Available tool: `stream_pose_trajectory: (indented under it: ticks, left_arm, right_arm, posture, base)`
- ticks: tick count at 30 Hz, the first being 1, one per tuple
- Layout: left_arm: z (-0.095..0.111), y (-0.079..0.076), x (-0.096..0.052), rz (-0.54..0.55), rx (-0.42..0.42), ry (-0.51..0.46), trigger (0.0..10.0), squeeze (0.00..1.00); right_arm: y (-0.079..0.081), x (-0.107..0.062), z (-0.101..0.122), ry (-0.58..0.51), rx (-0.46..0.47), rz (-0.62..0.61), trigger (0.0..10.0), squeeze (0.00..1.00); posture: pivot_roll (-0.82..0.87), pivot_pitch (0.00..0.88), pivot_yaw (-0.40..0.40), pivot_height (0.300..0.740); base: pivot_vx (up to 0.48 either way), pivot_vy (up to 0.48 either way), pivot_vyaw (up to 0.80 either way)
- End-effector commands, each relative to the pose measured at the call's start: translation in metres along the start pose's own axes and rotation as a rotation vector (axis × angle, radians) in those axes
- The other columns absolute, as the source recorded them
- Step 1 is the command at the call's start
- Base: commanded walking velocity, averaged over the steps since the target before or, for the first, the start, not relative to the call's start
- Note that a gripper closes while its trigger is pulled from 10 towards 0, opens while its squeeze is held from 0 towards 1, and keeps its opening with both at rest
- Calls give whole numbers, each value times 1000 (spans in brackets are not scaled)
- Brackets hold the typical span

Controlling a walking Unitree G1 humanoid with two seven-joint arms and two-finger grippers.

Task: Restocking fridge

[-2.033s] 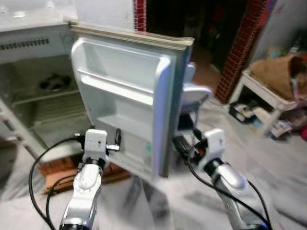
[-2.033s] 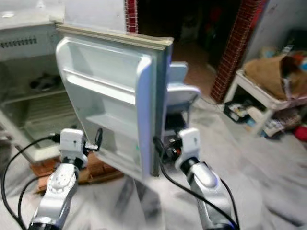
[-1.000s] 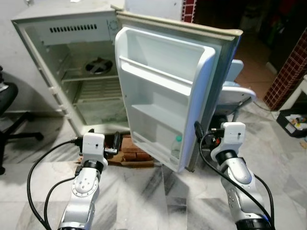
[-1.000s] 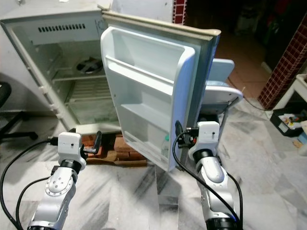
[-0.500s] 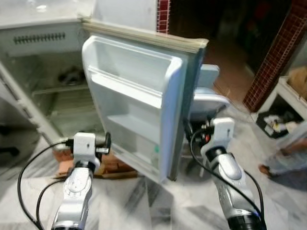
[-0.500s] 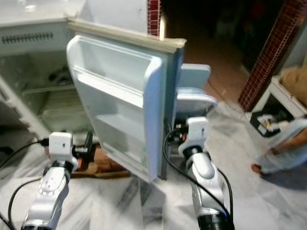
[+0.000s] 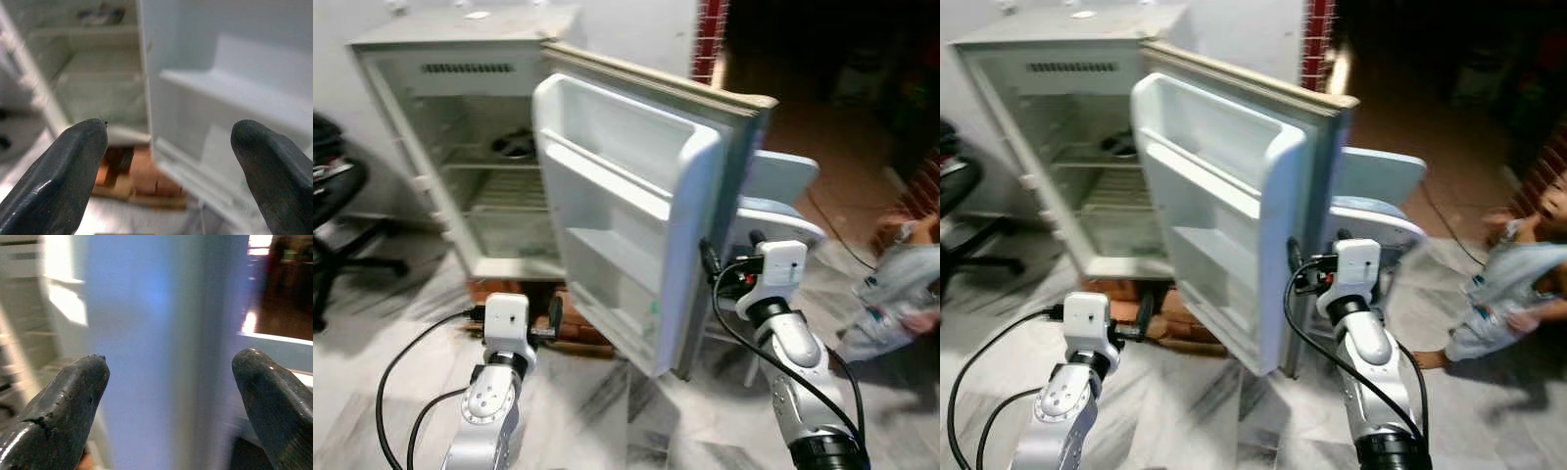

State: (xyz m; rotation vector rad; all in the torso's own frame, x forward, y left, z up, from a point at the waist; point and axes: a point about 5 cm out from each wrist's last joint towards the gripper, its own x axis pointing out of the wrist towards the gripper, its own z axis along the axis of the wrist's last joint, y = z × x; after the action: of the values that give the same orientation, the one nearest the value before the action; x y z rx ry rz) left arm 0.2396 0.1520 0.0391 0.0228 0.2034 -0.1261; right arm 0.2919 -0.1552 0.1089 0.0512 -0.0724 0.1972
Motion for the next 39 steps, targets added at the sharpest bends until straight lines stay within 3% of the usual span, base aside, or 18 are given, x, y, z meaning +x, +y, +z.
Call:
stream_pose_trajectory:
  ticks: [1,10,17,20,28,29,32,33,35,37,39]
  left_arm:
    - [-2,-9,-5,-74,17,19,10000,0]
    - [-3,-3,-10,-70,40,40,10000,0]
    - [-6,-6,-10,-81,42,60,10000,0]
    - [-6,-8,-11,-91,44,67,10000,0]
    - [-6,-9,-10,-102,57,76,10000,0]
    - [-7,-9,-12,-100,60,79,10000,0]
    - [-8,-9,-15,-98,60,83,10000,0]
    - [-8,-9,-16,-98,60,85,10000,0]
    - [-8,-9,-16,-98,60,85,10000,0]
    - [-9,-9,-17,-95,60,88,10000,0]
    - [-10,-9,-19,-95,59,96,10000,0]
  right_arm:
    - [-3,7,5,-15,-14,-5,10000,0]
    - [-19,23,3,67,-105,-144,10000,0]
    - [-36,27,0,111,-58,-275,10000,0]
    - [-36,30,-2,117,-39,-282,10000,0]
    - [-29,61,10,92,37,-272,10000,0]
    - [-25,71,17,75,85,-238,10000,0]
    - [-15,80,27,32,171,-138,10000,0]
    - [-2,81,35,-21,261,0,10000,0]
    - [-2,81,35,-21,261,0,10000,0]
    - [15,76,46,-93,372,217,10000,0]
    - [33,53,56,-134,487,524,10000,0]
  posture:
    - [6,0,23,740]
    - [23,0,11,740]
    - [23,0,10,740]
    - [21,0,11,740]
    - [40,0,8,740]
    - [46,0,3,740]
    - [50,0,-1,740]
    - [56,0,-6,740]
    - [56,0,-6,740]
    - [56,0,-7,740]
    - [56,0,-7,740]
  base:
    - [0,0,438]
    - [0,0,0]
    - [0,0,0]
    - [0,0,0]
    - [0,0,0]
    - [0,0,0]
    - [0,0,0]
    - [0,0,0]
    - [0,0,0]
    - [0,0,0]
    - [0,0,0]
